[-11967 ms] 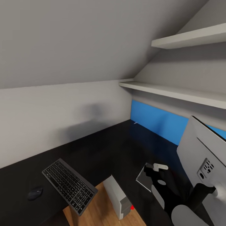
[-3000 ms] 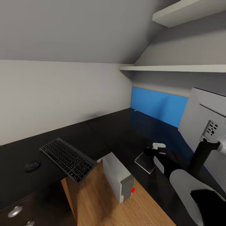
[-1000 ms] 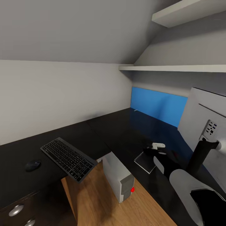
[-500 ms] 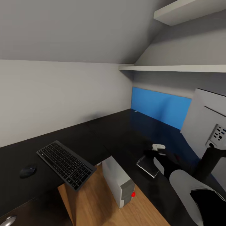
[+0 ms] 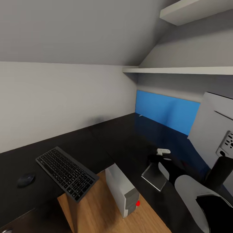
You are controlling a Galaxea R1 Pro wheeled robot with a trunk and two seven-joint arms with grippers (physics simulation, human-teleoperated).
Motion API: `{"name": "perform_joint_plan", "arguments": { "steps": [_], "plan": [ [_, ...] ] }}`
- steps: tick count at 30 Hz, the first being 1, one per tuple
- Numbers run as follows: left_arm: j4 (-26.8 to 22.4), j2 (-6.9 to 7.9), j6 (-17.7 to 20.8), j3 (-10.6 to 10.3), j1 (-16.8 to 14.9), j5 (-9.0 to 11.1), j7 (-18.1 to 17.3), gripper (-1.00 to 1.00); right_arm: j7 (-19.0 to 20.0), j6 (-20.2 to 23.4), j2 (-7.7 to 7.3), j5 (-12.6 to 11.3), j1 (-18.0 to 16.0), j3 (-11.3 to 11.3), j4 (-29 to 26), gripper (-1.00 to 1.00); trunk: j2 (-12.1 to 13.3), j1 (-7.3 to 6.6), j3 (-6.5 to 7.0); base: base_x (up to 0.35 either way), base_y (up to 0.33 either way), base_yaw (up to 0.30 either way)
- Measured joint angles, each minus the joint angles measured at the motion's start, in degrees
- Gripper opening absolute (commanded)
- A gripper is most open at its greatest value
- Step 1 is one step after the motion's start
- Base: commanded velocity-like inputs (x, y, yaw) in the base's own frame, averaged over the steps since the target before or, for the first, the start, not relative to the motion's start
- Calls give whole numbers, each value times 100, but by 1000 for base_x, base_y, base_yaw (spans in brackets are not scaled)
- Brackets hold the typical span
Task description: In the bedroom, organize the workspace by keeping the computer under the desk, ensuring the monitor is on the desk, placing the keyboard on the desk next to the monitor, placing the mouse on the desk next to the keyboard, moving the folder from the swivel chair onto the desk next to the mouse, stacking the notebook on top of the folder with the pen on top of the notebook, and positioning the swivel chair next to the desk.
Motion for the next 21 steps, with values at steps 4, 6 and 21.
{"name": "perform_joint_plan", "arguments": {
  "steps": [4, 6, 21],
  "plan": [
    [0, 0, 0, 0, 0, 1, 0, 100, -1, 0, 0, -1, 0, 1, 0, 100, 0, 1, 0, 35, 0, 0],
    [0, 0, 0, 0, 0, 4, 1, 100, 0, 1, 0, -2, 0, 2, -1, 100, 0, 1, 0, 14, 0, 0],
    [0, 0, 0, 0, -1, 2, 3, 100, 10, -2, -1, -2, 0, 12, -1, 100, 1, 2, 0, -100, 0, 0]
  ]
}}
